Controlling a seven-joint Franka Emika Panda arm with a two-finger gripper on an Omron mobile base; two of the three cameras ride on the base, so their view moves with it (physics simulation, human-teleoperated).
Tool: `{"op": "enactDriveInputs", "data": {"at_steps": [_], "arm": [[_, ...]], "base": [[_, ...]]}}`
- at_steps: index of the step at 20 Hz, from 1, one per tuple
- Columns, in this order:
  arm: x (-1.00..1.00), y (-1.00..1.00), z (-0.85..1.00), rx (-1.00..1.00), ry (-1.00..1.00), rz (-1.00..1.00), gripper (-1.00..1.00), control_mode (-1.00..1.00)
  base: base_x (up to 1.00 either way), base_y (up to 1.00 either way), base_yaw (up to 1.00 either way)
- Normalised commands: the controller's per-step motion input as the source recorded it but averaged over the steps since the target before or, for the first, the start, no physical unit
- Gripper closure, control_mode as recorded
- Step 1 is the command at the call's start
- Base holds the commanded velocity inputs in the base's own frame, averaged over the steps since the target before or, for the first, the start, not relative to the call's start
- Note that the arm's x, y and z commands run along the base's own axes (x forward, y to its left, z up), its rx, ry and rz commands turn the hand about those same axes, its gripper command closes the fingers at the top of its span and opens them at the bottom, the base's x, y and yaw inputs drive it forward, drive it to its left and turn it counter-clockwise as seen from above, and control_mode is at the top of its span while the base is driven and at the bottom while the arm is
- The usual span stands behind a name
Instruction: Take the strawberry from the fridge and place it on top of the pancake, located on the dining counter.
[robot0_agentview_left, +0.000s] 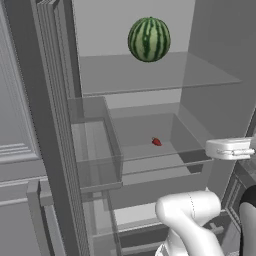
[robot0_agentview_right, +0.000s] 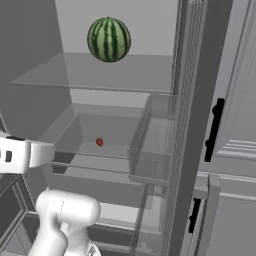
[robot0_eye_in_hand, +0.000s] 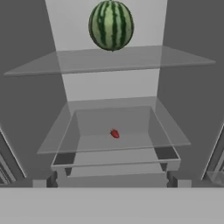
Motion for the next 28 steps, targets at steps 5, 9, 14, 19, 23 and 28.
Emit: {"op": "enactDriveInputs", "data": {"at_steps": [5,9,14,19,23,28], "arm": [[0.00,0.00,0.00,0.00,0.00,0.00,-1.00,1.00],[0.18,0.00,0.00,0.00,0.17,0.00,-1.00,-1.00],[0.23,0.00,-0.04,0.00,0.35,0.00,-1.00,-1.00],[0.35,-0.01,-0.31,0.01,0.05,0.00,-1.00,-1.00],[0.55,0.00,-0.25,0.02,0.06,0.01,-1.00,-1.00],[0.53,0.00,-0.40,0.00,0.01,0.03,-1.00,-1.00]], "base": [[0.99,-0.08,0.00],[0.19,0.00,0.00],[0.00,0.00,0.00],[0.00,0.00,0.00],[0.00,0.00,0.00],[0.00,0.00,0.00]]}}
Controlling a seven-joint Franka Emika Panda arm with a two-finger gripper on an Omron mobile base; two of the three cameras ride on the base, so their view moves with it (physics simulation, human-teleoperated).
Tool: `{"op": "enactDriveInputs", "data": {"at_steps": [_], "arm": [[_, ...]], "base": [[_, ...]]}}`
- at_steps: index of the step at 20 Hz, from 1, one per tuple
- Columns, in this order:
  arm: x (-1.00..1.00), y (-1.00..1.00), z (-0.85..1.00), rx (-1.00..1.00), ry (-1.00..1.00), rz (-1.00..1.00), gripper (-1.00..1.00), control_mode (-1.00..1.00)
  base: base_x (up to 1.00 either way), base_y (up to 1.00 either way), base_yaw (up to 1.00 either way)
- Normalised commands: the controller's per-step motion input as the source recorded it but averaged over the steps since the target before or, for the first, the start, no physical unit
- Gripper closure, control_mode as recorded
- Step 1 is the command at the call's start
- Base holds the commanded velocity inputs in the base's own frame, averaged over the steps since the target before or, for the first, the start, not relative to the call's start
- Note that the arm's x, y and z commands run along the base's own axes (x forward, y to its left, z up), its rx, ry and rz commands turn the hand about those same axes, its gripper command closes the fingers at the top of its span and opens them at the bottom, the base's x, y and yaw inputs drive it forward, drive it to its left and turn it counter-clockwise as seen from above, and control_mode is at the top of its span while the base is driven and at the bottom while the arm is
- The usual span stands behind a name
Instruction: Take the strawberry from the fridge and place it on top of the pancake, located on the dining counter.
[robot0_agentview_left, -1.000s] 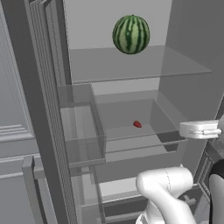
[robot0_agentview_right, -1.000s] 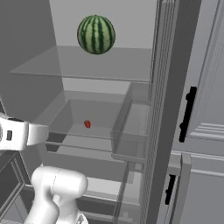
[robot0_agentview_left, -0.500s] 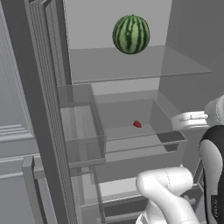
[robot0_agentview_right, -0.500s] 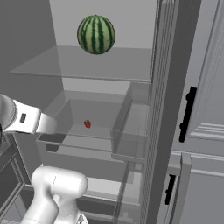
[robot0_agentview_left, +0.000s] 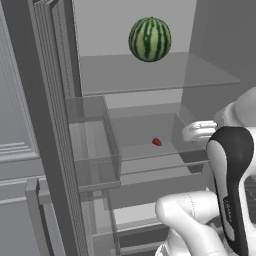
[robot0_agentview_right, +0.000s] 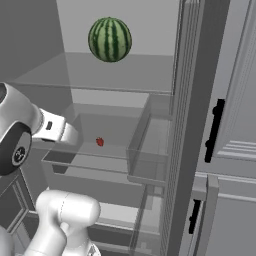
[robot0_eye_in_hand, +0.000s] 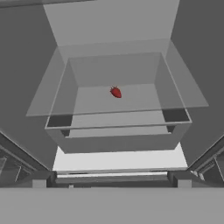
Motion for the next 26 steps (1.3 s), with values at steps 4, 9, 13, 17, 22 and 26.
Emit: {"op": "enactDriveInputs", "data": {"at_steps": [4,9,13,17,22,26], "arm": [[0.61,0.00,-0.50,0.00,0.00,0.02,-1.00,-1.00],[0.57,0.00,-0.42,0.00,0.00,0.03,-1.00,-1.00],[0.51,0.00,-0.22,0.00,0.01,0.01,-1.00,-1.00],[0.54,0.00,-0.20,-0.01,0.08,0.00,-1.00,-1.00],[0.35,0.00,-0.25,-0.02,0.07,0.00,-1.00,-1.00],[0.42,0.00,-0.38,-0.02,0.01,0.01,-1.00,-1.00]], "base": [[0.00,0.00,0.00],[0.00,0.00,0.00],[0.00,0.00,0.00],[0.00,0.00,0.00],[0.00,0.00,0.00],[0.00,0.00,0.00]]}}
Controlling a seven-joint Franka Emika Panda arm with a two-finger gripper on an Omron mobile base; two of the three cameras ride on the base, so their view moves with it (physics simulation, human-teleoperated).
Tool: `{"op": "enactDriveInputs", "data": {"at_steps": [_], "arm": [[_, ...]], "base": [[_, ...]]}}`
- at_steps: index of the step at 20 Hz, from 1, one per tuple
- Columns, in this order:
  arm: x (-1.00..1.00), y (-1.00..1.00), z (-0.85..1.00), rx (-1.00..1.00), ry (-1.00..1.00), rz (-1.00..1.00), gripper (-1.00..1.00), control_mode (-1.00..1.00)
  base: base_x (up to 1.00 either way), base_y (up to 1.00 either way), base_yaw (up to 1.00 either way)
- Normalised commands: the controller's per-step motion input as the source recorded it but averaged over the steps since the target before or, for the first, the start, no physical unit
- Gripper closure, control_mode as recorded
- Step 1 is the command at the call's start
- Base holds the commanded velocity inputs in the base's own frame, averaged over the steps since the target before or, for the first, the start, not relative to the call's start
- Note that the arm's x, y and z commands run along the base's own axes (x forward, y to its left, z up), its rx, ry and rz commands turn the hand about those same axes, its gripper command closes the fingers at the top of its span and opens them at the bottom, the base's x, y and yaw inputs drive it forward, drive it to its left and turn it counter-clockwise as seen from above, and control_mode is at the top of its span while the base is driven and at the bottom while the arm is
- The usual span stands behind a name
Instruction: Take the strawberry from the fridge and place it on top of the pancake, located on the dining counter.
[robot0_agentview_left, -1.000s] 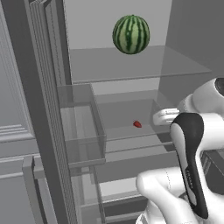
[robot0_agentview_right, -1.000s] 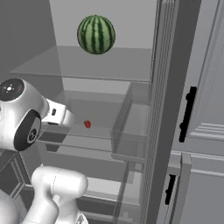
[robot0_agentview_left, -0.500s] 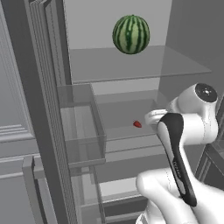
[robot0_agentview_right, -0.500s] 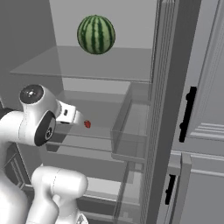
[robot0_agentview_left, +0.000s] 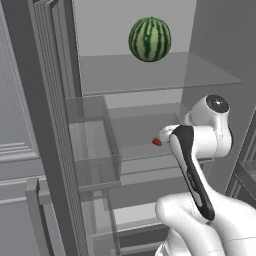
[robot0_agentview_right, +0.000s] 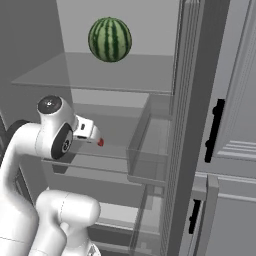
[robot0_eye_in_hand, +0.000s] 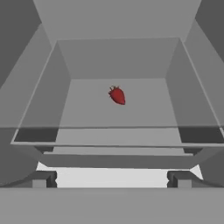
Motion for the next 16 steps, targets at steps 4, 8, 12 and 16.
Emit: {"op": "enactDriveInputs", "data": {"at_steps": [4,8,12,16], "arm": [[0.44,-0.04,-0.32,0.00,0.00,0.03,-1.00,-1.00],[0.47,0.00,-0.40,0.00,0.00,0.04,-1.00,-1.00],[0.56,0.00,-0.32,-0.01,0.01,0.00,-1.00,-1.00],[0.46,0.00,-0.24,0.00,0.04,0.00,-1.00,-1.00]], "base": [[0.00,0.00,0.00],[0.00,0.00,0.00],[0.00,0.00,0.00],[0.00,0.00,0.00]]}}
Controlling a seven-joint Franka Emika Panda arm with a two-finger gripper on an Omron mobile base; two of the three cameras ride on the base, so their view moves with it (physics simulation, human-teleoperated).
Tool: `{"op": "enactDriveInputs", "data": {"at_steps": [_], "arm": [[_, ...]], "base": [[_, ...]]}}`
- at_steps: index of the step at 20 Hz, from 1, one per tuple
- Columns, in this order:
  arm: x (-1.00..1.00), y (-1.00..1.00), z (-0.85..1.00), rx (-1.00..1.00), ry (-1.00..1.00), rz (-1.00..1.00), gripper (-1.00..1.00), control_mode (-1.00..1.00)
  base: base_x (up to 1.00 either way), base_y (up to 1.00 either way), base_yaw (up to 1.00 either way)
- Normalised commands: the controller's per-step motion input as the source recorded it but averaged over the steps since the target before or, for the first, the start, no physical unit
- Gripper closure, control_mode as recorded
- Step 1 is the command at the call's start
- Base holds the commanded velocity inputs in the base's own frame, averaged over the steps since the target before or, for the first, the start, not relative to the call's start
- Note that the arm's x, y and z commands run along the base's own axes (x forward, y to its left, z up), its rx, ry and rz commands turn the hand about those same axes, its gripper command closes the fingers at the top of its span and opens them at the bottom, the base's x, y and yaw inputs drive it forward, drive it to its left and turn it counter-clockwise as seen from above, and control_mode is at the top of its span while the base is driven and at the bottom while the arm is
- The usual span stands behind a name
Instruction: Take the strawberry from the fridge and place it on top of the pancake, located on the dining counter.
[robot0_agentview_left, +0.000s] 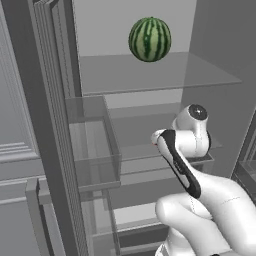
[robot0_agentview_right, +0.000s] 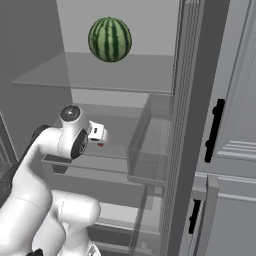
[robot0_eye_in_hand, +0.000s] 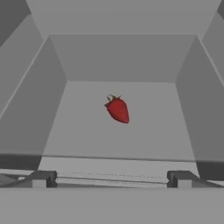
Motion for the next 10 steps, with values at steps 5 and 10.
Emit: {"op": "enactDriveInputs", "data": {"at_steps": [5,10], "arm": [[0.36,0.00,-0.13,0.00,0.10,0.00,-1.00,-1.00],[0.30,0.00,-0.13,-0.03,0.08,0.00,-1.00,-1.00]], "base": [[0.00,0.00,0.00],[0.00,0.00,0.00]]}}
